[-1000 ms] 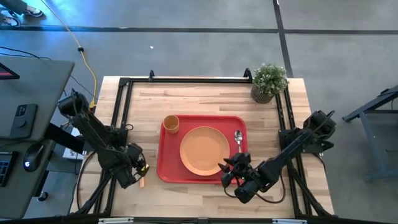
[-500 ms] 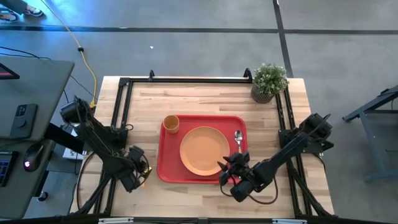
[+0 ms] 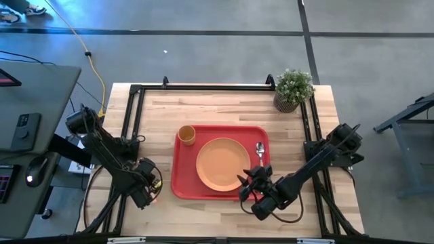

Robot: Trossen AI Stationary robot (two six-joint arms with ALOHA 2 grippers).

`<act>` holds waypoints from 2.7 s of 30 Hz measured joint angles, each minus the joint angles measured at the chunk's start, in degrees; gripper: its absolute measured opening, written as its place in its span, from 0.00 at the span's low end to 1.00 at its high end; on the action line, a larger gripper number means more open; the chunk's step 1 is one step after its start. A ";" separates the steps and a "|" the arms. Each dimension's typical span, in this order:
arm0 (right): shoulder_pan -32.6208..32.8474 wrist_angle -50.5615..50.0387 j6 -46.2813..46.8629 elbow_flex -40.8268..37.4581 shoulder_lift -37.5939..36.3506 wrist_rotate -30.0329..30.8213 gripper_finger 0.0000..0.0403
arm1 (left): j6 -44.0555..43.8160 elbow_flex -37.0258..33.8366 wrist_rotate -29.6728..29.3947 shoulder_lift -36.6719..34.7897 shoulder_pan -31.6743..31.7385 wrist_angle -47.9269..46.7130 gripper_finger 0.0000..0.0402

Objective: Pick and place plate/cup/fork/spoon on tray
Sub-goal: Put the orange fork on the red tray to the left of the orange spoon

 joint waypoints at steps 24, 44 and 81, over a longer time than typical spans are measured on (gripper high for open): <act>-0.04 0.95 -0.77 0.00 0.00 -1.23 0.41 | 67.13 0.15 10.95 -5.89 0.63 3.19 0.30; -0.04 1.81 -2.85 0.00 -0.02 -2.10 0.41 | 86.45 2.90 6.91 4.78 1.18 -1.68 0.32; -0.28 3.10 -2.82 0.00 -0.02 -3.08 0.41 | 35.21 2.05 9.60 0.68 18.10 3.43 0.28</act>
